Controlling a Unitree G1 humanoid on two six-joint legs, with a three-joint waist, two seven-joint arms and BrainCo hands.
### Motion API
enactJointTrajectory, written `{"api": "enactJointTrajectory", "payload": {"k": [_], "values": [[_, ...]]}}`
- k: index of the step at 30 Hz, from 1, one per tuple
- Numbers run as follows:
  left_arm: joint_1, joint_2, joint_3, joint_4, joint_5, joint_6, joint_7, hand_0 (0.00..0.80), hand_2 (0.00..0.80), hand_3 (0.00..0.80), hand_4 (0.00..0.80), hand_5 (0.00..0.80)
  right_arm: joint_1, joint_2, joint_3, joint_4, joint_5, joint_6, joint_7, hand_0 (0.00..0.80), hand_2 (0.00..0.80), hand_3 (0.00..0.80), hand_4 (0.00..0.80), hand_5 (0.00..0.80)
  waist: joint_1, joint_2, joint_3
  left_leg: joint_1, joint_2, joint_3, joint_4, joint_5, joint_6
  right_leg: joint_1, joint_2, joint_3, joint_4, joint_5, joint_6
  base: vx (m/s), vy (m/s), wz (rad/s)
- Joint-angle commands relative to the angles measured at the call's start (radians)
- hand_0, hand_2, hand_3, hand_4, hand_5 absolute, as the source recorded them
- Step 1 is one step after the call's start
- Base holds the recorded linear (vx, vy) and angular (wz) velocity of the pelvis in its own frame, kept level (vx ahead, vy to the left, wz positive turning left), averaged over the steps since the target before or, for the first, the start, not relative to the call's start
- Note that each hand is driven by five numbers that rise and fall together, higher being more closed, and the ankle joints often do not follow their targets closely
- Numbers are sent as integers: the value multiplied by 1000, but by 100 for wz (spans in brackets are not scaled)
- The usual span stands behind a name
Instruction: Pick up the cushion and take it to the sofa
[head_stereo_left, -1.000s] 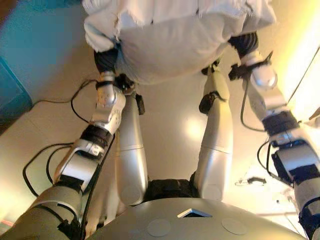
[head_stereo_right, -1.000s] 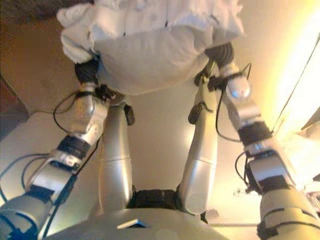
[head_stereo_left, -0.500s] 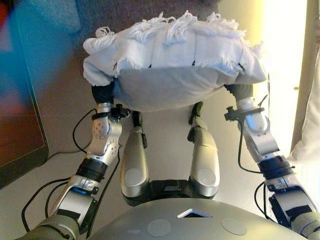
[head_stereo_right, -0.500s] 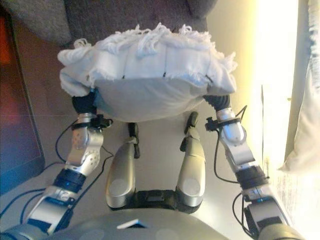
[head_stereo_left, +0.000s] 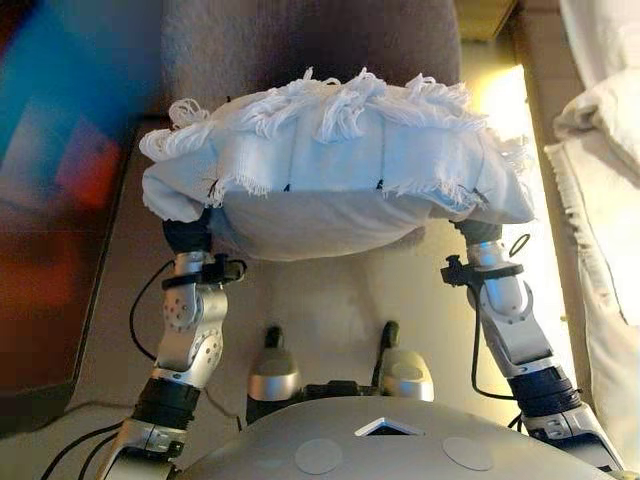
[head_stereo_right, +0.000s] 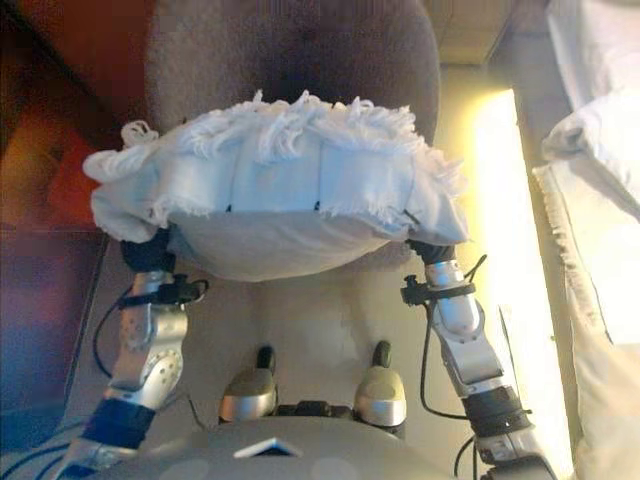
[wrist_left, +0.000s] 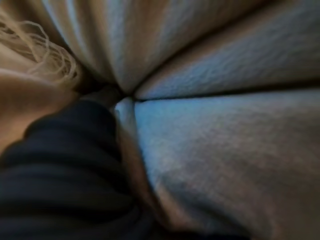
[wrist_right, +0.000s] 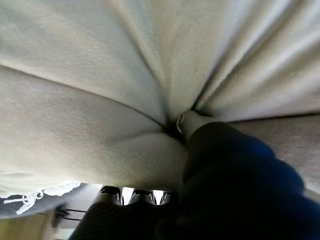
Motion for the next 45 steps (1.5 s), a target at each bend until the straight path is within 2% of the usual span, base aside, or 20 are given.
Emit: {"api": "enactJointTrajectory", "payload": {"k": [1, 7, 12, 16, 18, 20, 21, 23, 24, 25, 27, 29, 32, 33, 34, 36, 37, 43, 45], "values": [[-37, -1, -43, -118, 33, -4, -63, 800, 800, 800, 800, 800, -18, -24, 17, -126, -10, -30, -9, 800, 800, 800, 800, 800, 14, -12, -65, -43, -4, 17, -24, 22, 71, 46, -7, -23, 68, -106, -10, -28, -64, -2], [-8, 17, -19, -132, 18, -10, -105, 800, 800, 800, 800, 800, 16, -23, 13, -134, 29, -41, 8, 800, 800, 800, 800, 800, 4, -13, -71, -27, 11, 24, -26, 21, 67, 64, 13, -11, 61, -117, -22, -30, -87, -3], [-20, 31, -8, -132, 2, -16, -105, 800, 800, 800, 800, 800, -2, -24, 30, -119, 20, -51, -24, 800, 800, 800, 800, 800, 2, -4, -67, -21, 36, 21, -26, 34, 55, 71, 35, -7, 67, -134, -40, -37, -113, -1], [-33, 32, -5, -137, -7, -23, -87, 800, 800, 800, 800, 800, -34, -37, 44, -113, 14, -42, -35, 800, 800, 800, 800, 800, 5, 1, -47, -28, 79, 16, 1, 60, 28, 70, 63, 7, 81, -149, -68, -54, -136, -2], [-37, 28, -5, -135, -15, -31, -79, 800, 800, 800, 800, 800, -48, -47, 54, -111, 11, -45, -36, 800, 800, 800, 800, 800, 3, -5, -28, -37, 105, 20, 58, 64, 15, 71, 72, 18, 90, -158, -80, -52, -129, -2], [-39, 21, -5, -133, -15, -41, -70, 800, 800, 800, 800, 800, -61, -56, 65, -107, 8, -49, -36, 800, 800, 800, 800, 800, 2, -12, -4, -87, 138, 29, 163, 115, 7, 66, 85, 27, 99, -155, -96, -90, -165, -6], [-40, 17, -8, -130, -16, -45, -69, 800, 800, 800, 800, 800, -67, -59, 69, -106, 9, -50, -40, 800, 800, 800, 800, 800, 1, -18, 12, -122, 156, 42, 232, 150, 5, 69, 94, 26, 103, -153, -106, -70, -222, -7], [-41, 7, -9, -124, -15, -47, -83, 800, 800, 800, 800, 800, -67, -60, 73, -101, 9, -57, -48, 800, 800, 800, 800, 800, -2, -29, 34, -167, 177, 74, 326, 169, 11, 77, 105, 16, 111, -155, -122, -22, -233, -2], [-42, 1, -11, -122, -13, -45, -89, 800, 800, 800, 800, 800, -66, -61, 74, -97, 8, -59, -57, 800, 800, 800, 800, 800, -2, -34, 42, -182, 173, 88, 362, 168, 15, 82, 108, 7, 116, -158, -128, 18, -186, 4], [-44, -3, -12, -121, -11, -43, -94, 800, 800, 800, 800, 800, -68, -63, 75, -95, 9, -58, -64, 800, 800, 800, 800, 800, 2, -37, 48, -195, 153, 91, 384, 154, 22, 87, 108, 0, 120, -162, -130, 44, -147, 17], [-35, -10, -9, -130, 1, -57, -80, 800, 800, 800, 800, 800, -75, -62, 77, -93, 13, -63, -53, 800, 800, 800, 800, 800, 23, -25, 60, -225, 56, 58, 360, 123, 46, 95, 125, 14, 134, -179, -128, 94, -89, 16], [-29, -6, -3, -142, 1, -62, -64, 800, 800, 800, 800, 800, -77, -58, 82, -98, 7, -64, -40, 800, 800, 800, 800, 800, 39, -5, 64, -239, 0, 55, 304, 124, 56, 110, 148, 33, 139, -201, -127, 205, -38, -47], [-40, -7, -11, -138, 6, -61, -40, 800, 800, 800, 800, 800, -88, -47, 100, -97, -18, -54, -50, 800, 800, 800, 800, 800, 65, 19, 63, -261, -34, 78, 178, 178, 56, 158, 182, 48, 130, -230, -127, 291, -11, -34], [-39, -9, -15, -134, 10, -64, -35, 800, 800, 800, 800, 800, -87, -44, 106, -95, -23, -55, -53, 800, 800, 800, 800, 800, 74, 21, 63, -264, -43, 78, 147, 192, 56, 173, 187, 52, 131, -242, -127, 451, 0, 64], [-30, -13, -18, -132, 13, -68, -24, 800, 800, 800, 800, 800, -83, -42, 109, -95, -18, -53, -45, 800, 800, 800, 800, 800, 90, 27, 57, -276, -54, 60, 101, 217, 55, 199, 198, 70, 136, -263, -129, 458, 16, 57], [-13, -14, -18, -138, 11, -73, -20, 800, 800, 800, 800, 800, -71, -40, 113, -105, -18, -47, -37, 800, 800, 800, 800, 800, 108, 30, 52, -285, -55, 32, 58, 244, 50, 224, 206, 95, 157, -298, -133, 510, 50, 32], [-1, -15, -17, -143, 12, -76, -20, 800, 800, 800, 800, 800, -63, -41, 113, -113, -12, -43, -31, 800, 800, 800, 800, 800, 116, 31, 52, -290, -44, 19, 31, 261, 46, 233, 207, 113, 176, -320, -135, 516, 81, 0], [26, -15, -9, -141, 1, -92, -50, 800, 800, 800, 800, 800, -22, -58, 95, -122, 19, -57, -19, 800, 800, 800, 800, 800, 131, 37, 54, -338, 41, -5, 6, 300, 14, 264, 181, 143, 282, -443, -130, 540, 148, -28], [19, -14, -6, -133, -4, -94, -58, 800, 800, 800, 800, 800, -24, -60, 90, -120, 23, -64, -20, 800, 800, 800, 800, 800, 130, 30, 54, -342, 46, 11, 8, 281, 18, 265, 162, 139, 301, -455, -119, 493, 199, -70]]}}
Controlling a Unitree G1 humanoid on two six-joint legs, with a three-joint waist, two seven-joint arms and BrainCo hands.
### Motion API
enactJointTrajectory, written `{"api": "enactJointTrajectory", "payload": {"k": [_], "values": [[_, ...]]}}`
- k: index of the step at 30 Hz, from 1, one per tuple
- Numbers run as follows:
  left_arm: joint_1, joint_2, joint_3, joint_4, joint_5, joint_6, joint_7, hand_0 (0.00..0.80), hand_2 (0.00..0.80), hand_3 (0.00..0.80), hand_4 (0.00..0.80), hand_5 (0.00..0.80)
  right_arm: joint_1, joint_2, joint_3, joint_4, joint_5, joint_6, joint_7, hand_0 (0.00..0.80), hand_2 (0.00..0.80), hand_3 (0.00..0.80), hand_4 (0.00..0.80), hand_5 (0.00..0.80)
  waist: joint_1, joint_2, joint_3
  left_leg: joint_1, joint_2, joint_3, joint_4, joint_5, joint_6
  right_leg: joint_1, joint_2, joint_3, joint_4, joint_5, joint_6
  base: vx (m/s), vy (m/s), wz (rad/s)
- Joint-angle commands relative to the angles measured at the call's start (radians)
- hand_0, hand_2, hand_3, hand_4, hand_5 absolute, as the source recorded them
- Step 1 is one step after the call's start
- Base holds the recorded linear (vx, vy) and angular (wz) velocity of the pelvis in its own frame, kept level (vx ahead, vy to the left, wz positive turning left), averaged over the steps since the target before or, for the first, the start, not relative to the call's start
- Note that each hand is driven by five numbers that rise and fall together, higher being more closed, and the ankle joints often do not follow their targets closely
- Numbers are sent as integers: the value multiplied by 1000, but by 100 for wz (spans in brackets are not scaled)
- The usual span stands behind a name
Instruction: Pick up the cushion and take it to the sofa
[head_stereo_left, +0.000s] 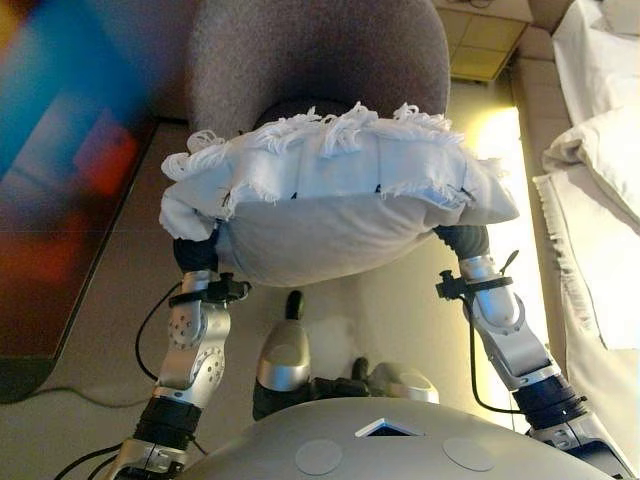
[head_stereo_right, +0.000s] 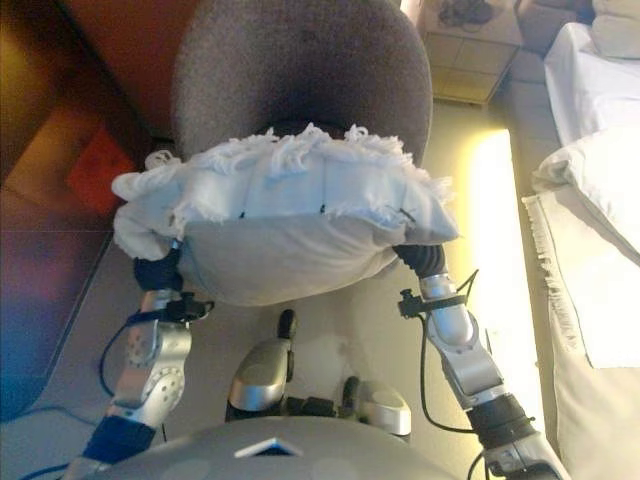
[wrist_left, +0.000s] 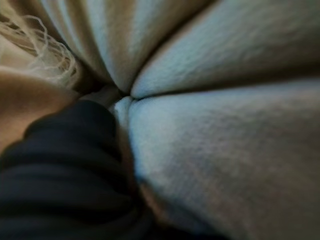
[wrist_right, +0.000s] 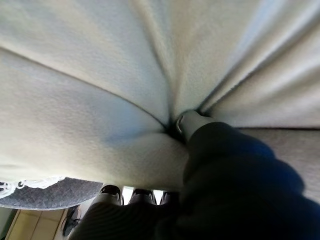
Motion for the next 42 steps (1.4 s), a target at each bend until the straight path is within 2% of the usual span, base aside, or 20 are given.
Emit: {"api": "enactJointTrajectory", "payload": {"k": [1, 3, 6, 7, 8, 10, 12, 14, 16, 18, 22, 24, 27, 29, 31, 33, 34, 37, 40, 42], "values": [[-51, -1, 6, -142, 10, -108, -65, 800, 800, 800, 800, 800, -31, -9, 3, -158, 23, -115, 28, 800, 800, 800, 800, 800, -20, -6, -81, -55, 59, 2, -227, 168, -10, 151, -14, -120, 119, -89, 67, 537, 243, -62], [-57, 16, 14, -152, 6, -96, -70, 800, 800, 800, 800, 800, -26, -10, -8, -166, 47, -113, 24, 800, 800, 800, 800, 800, -12, -35, -106, -73, 12, -23, -150, 109, 30, 163, -72, -106, 173, 0, 112, 611, 271, -42], [-57, 29, 28, -158, 26, -100, -105, 800, 800, 800, 800, 800, -25, 16, -16, -162, 46, -114, 3, 800, 800, 800, 800, 800, 8, -63, -143, -103, -41, -34, -47, 23, 91, 171, -124, -107, 261, 103, 144, 486, 203, -15], [-63, 33, 28, -159, 23, -88, -101, 800, 800, 800, 800, 800, -32, 36, -10, -156, 22, -115, -17, 800, 800, 800, 800, 800, 17, -68, -157, -97, -60, -29, -35, 6, 110, 169, -139, -109, 310, 183, 155, 506, 188, -5], [-70, 37, 27, -159, 23, -80, -97, 800, 800, 800, 800, 800, -37, 48, -4, -157, 10, -113, -29, 800, 800, 800, 800, 800, 19, -71, -163, -92, -71, -26, -29, -5, 119, 161, -142, -108, 334, 218, 159, 513, 179, -10], [-103, 47, 18, -144, 34, -78, -84, 800, 800, 800, 800, 800, -53, 65, 15, -156, -16, -103, -48, 800, 800, 800, 800, 800, 9, -58, -178, -74, -79, -18, -31, -22, 138, 102, -93, -82, 358, 273, 153, 424, 155, 4], [-131, 58, 17, -134, 17, -71, -85, 800, 800, 800, 800, 800, -64, 67, 20, -156, -20, -89, -57, 800, 800, 800, 800, 800, -15, -71, -173, -43, -123, -19, -37, -35, 146, 39, -62, -105, 331, 244, 147, 419, 116, 18], [-141, 53, 32, -130, 18, -64, -96, 800, 800, 800, 800, 800, -69, 71, 14, -146, -16, -92, -50, 800, 800, 800, 800, 800, -36, -66, -166, 8, -141, -14, -59, -46, 141, -41, -68, -172, 253, 224, 132, 338, 50, 23], [-146, 49, 28, -125, 19, -69, -93, 800, 800, 800, 800, 800, -74, 68, 10, -136, -13, -108, -51, 800, 800, 800, 800, 800, -72, -56, -147, 72, -150, -41, -87, -60, 135, -138, -51, -203, 162, 199, 110, 292, -11, 12], [-140, 44, 17, -124, 19, -80, -103, 800, 800, 800, 800, 800, -64, 59, 6, -129, -18, -127, -63, 800, 800, 800, 800, 800, -111, -57, -131, 133, -159, -79, -113, -76, 130, -198, -42, -189, 70, 222, 101, 291, -59, 45], [-136, 24, -33, -129, 39, -89, -111, 800, 800, 800, 800, 800, -75, 59, 8, -113, -24, -110, -100, 800, 800, 800, 800, 800, -184, -67, -116, 240, -164, -165, -165, -148, 127, -313, -54, -77, -68, 355, 133, 395, -141, 71], [-133, 19, -42, -129, 46, -86, -106, 800, 800, 800, 800, 800, -89, 60, 5, -107, -14, -93, -94, 800, 800, 800, 800, 800, -194, -72, -113, 289, -150, -182, -179, -183, 125, -330, -60, -90, -84, 382, 143, 352, -172, 86], [-118, 15, -36, -128, 48, -80, -87, 800, 800, 800, 800, 800, -96, 52, -7, -102, 1, -79, -59, 800, 800, 800, 800, 800, -190, -77, -132, 319, -120, -170, -165, -213, 108, -292, -58, -123, -104, 353, 123, 250, -148, 52], [-103, 11, -18, -128, 17, -67, -82, 800, 800, 800, 800, 800, -75, 33, -21, -128, 26, -57, -32, 800, 800, 800, 800, 800, -201, -87, -159, 321, -98, -162, -111, -189, 79, -273, -54, -123, -119, 347, 103, 230, -104, 21], [-92, 13, -11, -137, 13, -80, -87, 800, 800, 800, 800, 800, -51, 13, -26, -147, 38, -55, -15, 800, 800, 800, 800, 800, -199, -79, -163, 277, -61, -148, 48, -102, 38, -240, -38, -137, -132, 328, 80, 181, -91, 4], [-92, 7, -14, -129, 6, -88, -82, 800, 800, 800, 800, 800, -47, 0, -21, -123, 28, -64, -13, 800, 800, 800, 800, 800, -187, -103, -141, 154, -65, -119, 253, -71, 40, -206, -49, -139, -135, 319, 55, 140, -147, 3], [-95, 0, -14, -118, 2, -87, -80, 800, 800, 800, 800, 800, -52, -2, -13, -106, 21, -68, -21, 800, 800, 800, 800, 800, -177, -104, -128, 113, -66, -103, 268, -70, 45, -185, -45, -138, -138, 309, 50, 143, -88, -4], [-97, -12, -16, -97, 2, -100, -83, 800, 800, 800, 800, 800, -67, -3, 6, -89, 29, -67, -18, 800, 800, 800, 800, 800, -153, -89, -110, 118, -60, -83, 97, -83, 42, -153, -31, -141, -168, 287, 63, 147, 55, -15], [-104, -15, -27, -102, 10, -98, -59, 800, 800, 800, 800, 800, -63, -8, 10, -95, 9, -46, -15, 800, 800, 800, 800, 800, -134, -68, -104, 112, -59, -101, -83, -45, 26, -126, -27, -139, -201, 278, 75, 168, 107, -4], [-122, -26, -43, -82, 31, -101, -50, 800, 800, 800, 800, 800, -64, -3, 15, -87, 7, -38, -33, 800, 800, 800, 800, 800, -125, -64, -98, 86, -51, -97, -109, -13, 13, -105, -30, -147, -208, 258, 73, 143, 95, 3]]}}
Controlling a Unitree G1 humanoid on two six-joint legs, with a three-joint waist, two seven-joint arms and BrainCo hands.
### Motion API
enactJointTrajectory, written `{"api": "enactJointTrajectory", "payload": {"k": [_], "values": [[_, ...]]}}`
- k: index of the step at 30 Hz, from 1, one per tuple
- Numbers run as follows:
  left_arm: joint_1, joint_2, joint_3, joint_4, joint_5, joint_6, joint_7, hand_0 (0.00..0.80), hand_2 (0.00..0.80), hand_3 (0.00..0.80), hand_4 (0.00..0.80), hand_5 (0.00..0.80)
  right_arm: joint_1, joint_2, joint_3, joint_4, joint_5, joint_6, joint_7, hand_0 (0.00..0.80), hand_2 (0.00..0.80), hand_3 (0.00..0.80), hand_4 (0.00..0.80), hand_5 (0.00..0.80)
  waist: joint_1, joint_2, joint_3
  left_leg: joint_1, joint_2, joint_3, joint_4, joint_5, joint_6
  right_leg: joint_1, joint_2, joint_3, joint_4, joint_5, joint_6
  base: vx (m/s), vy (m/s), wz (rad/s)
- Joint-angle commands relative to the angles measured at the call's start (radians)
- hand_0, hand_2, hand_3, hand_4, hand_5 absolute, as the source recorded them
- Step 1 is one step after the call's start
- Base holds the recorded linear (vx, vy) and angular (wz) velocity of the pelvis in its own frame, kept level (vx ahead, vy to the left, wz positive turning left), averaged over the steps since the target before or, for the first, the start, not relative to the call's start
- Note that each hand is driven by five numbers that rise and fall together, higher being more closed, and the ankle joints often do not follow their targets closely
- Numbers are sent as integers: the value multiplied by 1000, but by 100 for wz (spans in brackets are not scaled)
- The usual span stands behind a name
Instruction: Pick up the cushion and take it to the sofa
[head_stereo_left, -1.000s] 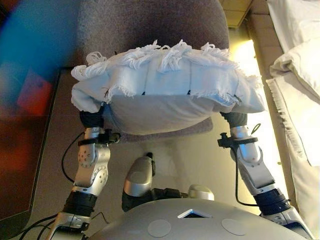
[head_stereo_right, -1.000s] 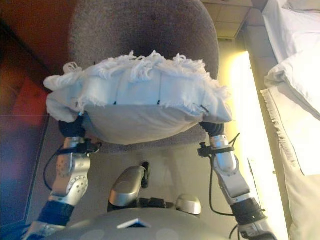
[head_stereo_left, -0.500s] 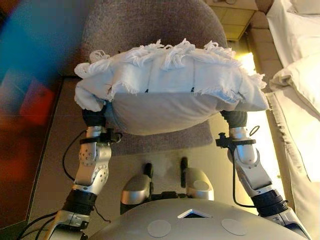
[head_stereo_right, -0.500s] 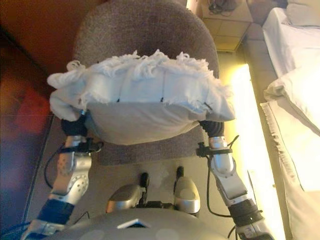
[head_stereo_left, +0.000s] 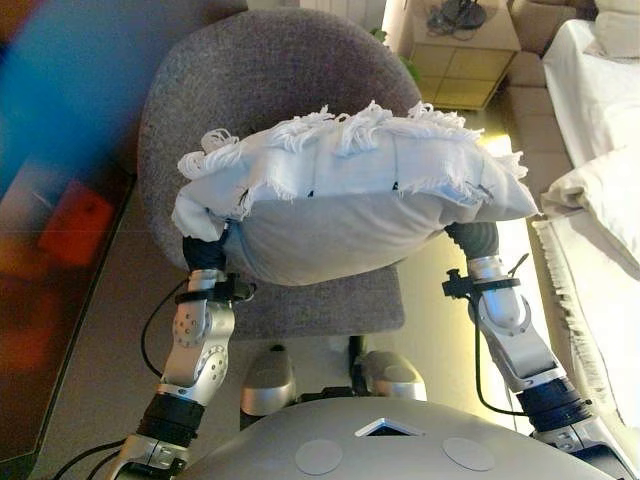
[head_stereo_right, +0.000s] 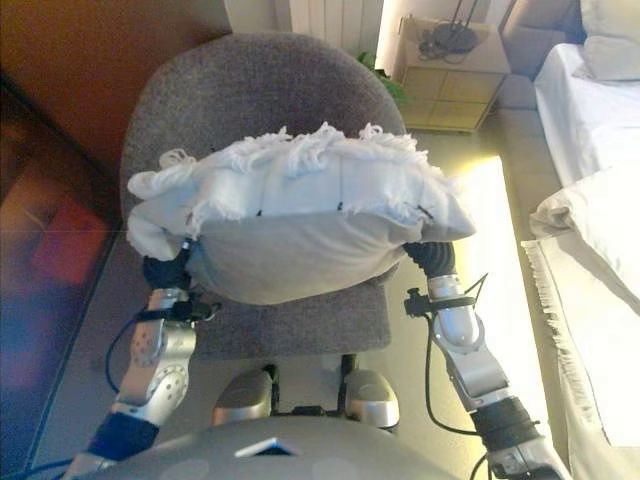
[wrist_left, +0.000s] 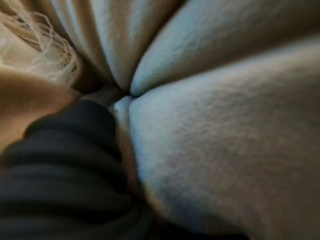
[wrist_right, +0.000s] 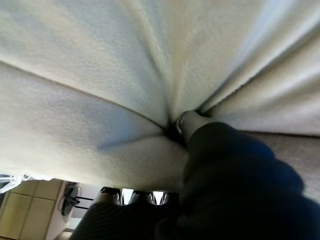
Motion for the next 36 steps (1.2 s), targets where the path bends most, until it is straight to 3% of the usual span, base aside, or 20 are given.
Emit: {"api": "enactJointTrajectory", "payload": {"k": [1, 8, 13, 20, 29, 36], "values": [[-104, -23, -16, -90, 44, -104, -4, 800, 800, 800, 800, 800, -82, 12, 36, -76, -9, -54, 6, 800, 800, 800, 800, 800, 47, -24, -3, -10, 17, 16, -32, 57, -33, 112, -39, -14, -67, -60, 100, 128, 99, -1], [-138, -16, -38, -36, 93, -90, 28, 800, 800, 800, 800, 800, -63, 36, 49, -45, -4, -46, 4, 800, 800, 800, 800, 800, 23, -14, -6, 40, 14, 37, -107, 28, -19, 80, -49, -20, -55, -62, 112, 116, 74, 2], [-284, -1, -60, 26, 122, -132, 85, 800, 800, 800, 800, 800, -218, 65, 104, 48, -52, -95, -92, 800, 800, 800, 800, 800, 28, -10, 97, -37, -2, 38, -116, 37, 2, -32, -65, -4, -20, -47, 125, -187, 27, -4], [-399, -25, -90, 64, 196, -129, 139, 800, 800, 800, 800, 800, -339, 90, 111, 107, -91, -82, -136, 800, 800, 800, 800, 800, 23, 1, 194, -102, -27, 39, -125, 48, 20, -104, -80, 22, -19, -28, 130, -72, 42, -4], [-613, -122, -127, 299, 173, -126, 191, 800, 800, 800, 800, 800, -584, 122, 146, 263, -131, 5, -190, 800, 800, 800, 800, 800, 13, 3, 299, -202, -40, 46, -73, 47, 11, -189, -89, 27, -5, -16, 127, -34, 12, -2], [-789, -177, -124, 526, 162, -94, 242, 800, 800, 800, 800, 800, -774, 145, 169, 482, -9, 75, -200, 800, 800, 800, 800, 800, 4, -1, 330, -276, -45, 38, -78, 70, 5, -279, -84, 28, 5, 4, 127, -19, -2, 0]]}}
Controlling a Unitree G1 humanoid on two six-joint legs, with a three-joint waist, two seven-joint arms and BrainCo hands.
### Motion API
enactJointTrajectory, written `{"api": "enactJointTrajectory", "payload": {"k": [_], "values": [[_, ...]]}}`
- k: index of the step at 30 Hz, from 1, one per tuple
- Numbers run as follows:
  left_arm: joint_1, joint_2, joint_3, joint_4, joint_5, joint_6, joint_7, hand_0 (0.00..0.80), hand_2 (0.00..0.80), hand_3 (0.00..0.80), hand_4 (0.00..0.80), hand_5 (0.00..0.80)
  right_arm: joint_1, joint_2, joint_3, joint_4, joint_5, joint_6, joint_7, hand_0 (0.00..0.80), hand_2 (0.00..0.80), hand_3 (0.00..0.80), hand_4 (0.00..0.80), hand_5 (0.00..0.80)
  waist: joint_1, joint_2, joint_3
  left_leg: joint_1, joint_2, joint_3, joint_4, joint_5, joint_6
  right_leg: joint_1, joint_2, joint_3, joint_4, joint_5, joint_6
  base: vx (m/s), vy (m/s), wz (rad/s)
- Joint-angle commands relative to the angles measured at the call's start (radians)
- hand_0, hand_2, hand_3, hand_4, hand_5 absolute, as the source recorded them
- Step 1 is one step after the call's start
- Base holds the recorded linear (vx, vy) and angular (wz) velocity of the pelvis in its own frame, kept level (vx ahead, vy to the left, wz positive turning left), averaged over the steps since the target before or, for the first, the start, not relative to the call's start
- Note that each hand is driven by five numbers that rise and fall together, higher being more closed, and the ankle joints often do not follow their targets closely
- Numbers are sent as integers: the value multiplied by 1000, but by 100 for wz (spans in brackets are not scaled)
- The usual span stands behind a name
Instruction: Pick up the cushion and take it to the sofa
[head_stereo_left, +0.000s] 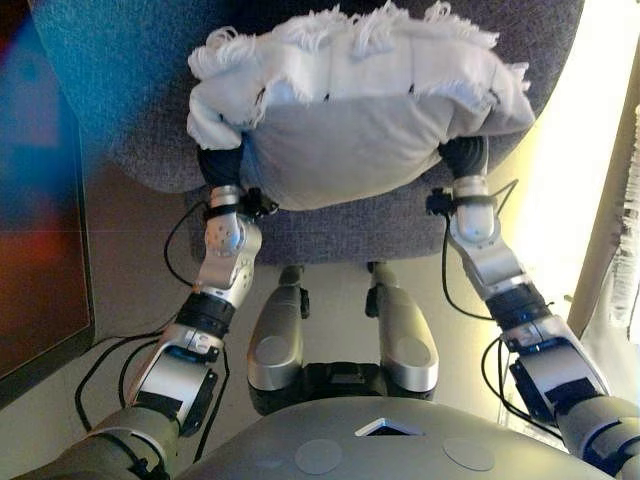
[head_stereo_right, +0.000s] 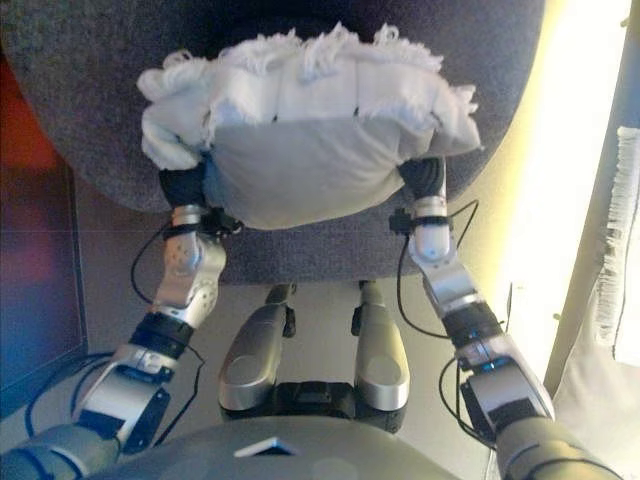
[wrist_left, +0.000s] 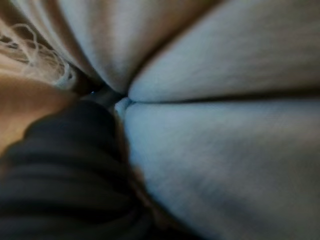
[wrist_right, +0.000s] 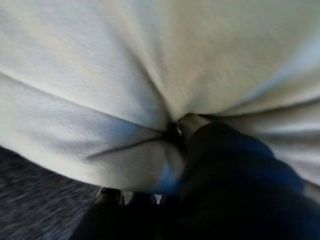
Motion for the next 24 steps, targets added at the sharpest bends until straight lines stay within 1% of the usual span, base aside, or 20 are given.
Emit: {"api": "enactJointTrajectory", "payload": {"k": [1, 2, 3, 5, 6, 7, 8, 9, 10, 11, 12, 14, 16, 17, 19, 20, 22, 24], "values": [[-169, -79, -85, 69, 23, -33, -10, 800, 800, 800, 800, 800, -167, 48, 111, 29, 60, 8, 18, 800, 800, 800, 800, 800, -19, -33, 18, -104, -19, -30, 83, -72, -16, -70, -56, 15, 85, -66, 56, 0, 0, 0], [-200, -87, -78, 123, -11, -25, -26, 800, 800, 800, 800, 800, -206, 49, 115, 88, 58, 18, 4, 800, 800, 800, 800, 800, -18, -32, 18, -117, -19, -31, 81, -67, -18, -90, -57, 13, 91, -63, 57, 0, 0, 0], [-219, -90, -76, 150, -34, -15, -36, 800, 800, 800, 800, 800, -228, 47, 117, 117, 59, 29, -9, 800, 800, 800, 800, 800, -19, -31, 18, -126, -20, -30, 81, -64, -18, -103, -57, 12, 95, -61, 58, -31, 9, 0], [-269, -85, -80, 213, -88, 24, -59, 800, 800, 800, 800, 800, -298, 30, 118, 200, 107, 59, -37, 800, 800, 800, 800, 800, -20, -28, 18, -151, -20, -26, 77, -55, -22, -138, -60, 10, 102, -52, 61, -38, 12, 0], [-290, -75, -81, 234, -105, 40, -63, 715, 715, 715, 715, 715, -327, 21, 115, 233, 127, 69, -43, 800, 800, 800, 800, 800, -20, -26, 18, -165, -21, -24, 77, -49, -24, -156, -61, 9, 106, -48, 63, -51, 23, 0], [-309, -62, -82, 259, -122, 50, -68, 518, 518, 518, 518, 518, -356, 8, 112, 264, 152, 68, -53, 800, 800, 800, 800, 800, -21, -24, 18, -180, -20, -21, 74, -42, -25, -176, -61, 9, 110, -43, 64, -43, 39, 1], [-323, -52, -83, 282, -142, 58, -71, 430, 430, 430, 430, 430, -378, -3, 112, 285, 172, 68, -55, 800, 800, 800, 800, 800, -23, -21, 18, -190, -21, -19, 72, -36, -26, -189, -61, 9, 113, -40, 65, -23, 53, 3], [-335, -44, -84, 300, -155, 67, -66, 0, 0, 0, 0, 0, -396, -8, 112, 300, 182, 72, -61, 515, 515, 515, 515, 515, -25, -19, 18, -198, -21, -17, 72, -33, -27, -200, -61, 10, 116, -38, 66, -11, 59, 6], [-353, -28, -80, 325, -175, 83, -67, 0, 0, 0, 0, 0, -421, -17, 109, 326, 188, 77, -65, 251, 251, 251, 251, 251, -27, -14, 18, -206, -21, -16, 70, -30, -29, -212, -61, 10, 117, -36, 66, -8, 61, 5], [-368, -17, -74, 346, -186, 97, -63, 0, 0, 0, 0, 0, -441, -25, 109, 346, 197, 82, -66, 53, 53, 53, 53, 53, -28, -10, 18, -213, -21, -14, 67, -27, -29, -223, -60, 10, 118, -35, 66, -10, 55, 1], [-376, -11, -71, 357, -192, 113, -54, 0, 0, 0, 0, 0, -452, -29, 111, 356, 203, 88, -72, 0, 0, 0, 0, 0, -29, -7, 18, -217, -21, -13, 66, -25, -30, -230, -59, 10, 119, -33, 66, -4, 51, -4], [-396, 19, -60, 412, -195, 165, -46, 0, 0, 0, 0, 0, -470, -47, 104, 390, 212, 92, -80, 0, 0, 0, 0, 0, -33, 1, 18, -224, -22, -11, 61, -20, -32, -242, -59, 10, 119, -31, 66, 11, 39, -4], [-399, 50, -44, 458, -202, 193, -16, 0, 0, 0, 0, 0, -469, -71, 93, 408, 235, 98, -85, 0, 0, 0, 0, 0, -35, 5, 18, -220, -22, -11, 58, -18, -34, -240, -59, 8, 119, -31, 67, 32, 27, -4], [-394, 69, -24, 482, -211, 194, 3, 0, 0, 0, 0, 0, -463, -85, 85, 412, 247, 97, -88, 0, 0, 0, 0, 0, -35, 7, 18, -215, -23, -9, 57, -19, -36, -236, -59, 7, 117, -32, 67, 25, 22, -8], [-374, 109, 25, 541, -227, 179, 36, 0, 0, 0, 0, 0, -443, -113, 67, 431, 268, 80, -93, 0, 0, 0, 0, 0, -35, 9, 18, -209, -22, -7, 61, -22, -38, -230, -61, 2, 119, -38, 67, 16, 10, -8], [-364, 126, 45, 559, -217, 153, 71, 0, 0, 0, 0, 0, -433, -123, 59, 435, 277, 76, -103, 0, 0, 0, 0, 0, -35, 10, 18, -207, -21, -6, 65, -24, -39, -228, -62, 0, 121, -41, 66, 16, 1, -4], [-327, 175, 104, 574, -184, 130, 155, 0, 0, 0, 0, 0, -399, -154, 28, 438, 297, 58, -112, 0, 0, 0, 0, 0, -30, 13, 18, -202, -21, -7, 78, -32, -43, -221, -66, -6, 128, -52, 64, 0, 0, 0], [-295, 209, 155, 589, -189, 129, 221, 0, 0, 0, 0, 0, -376, -176, 2, 440, 315, 42, -129, 0, 0, 0, 0, 0, -25, 15, 18, -196, -20, -9, 86, -39, -46, -214, -71, -11, 133, -59, 63, 0, 0, 0]]}}
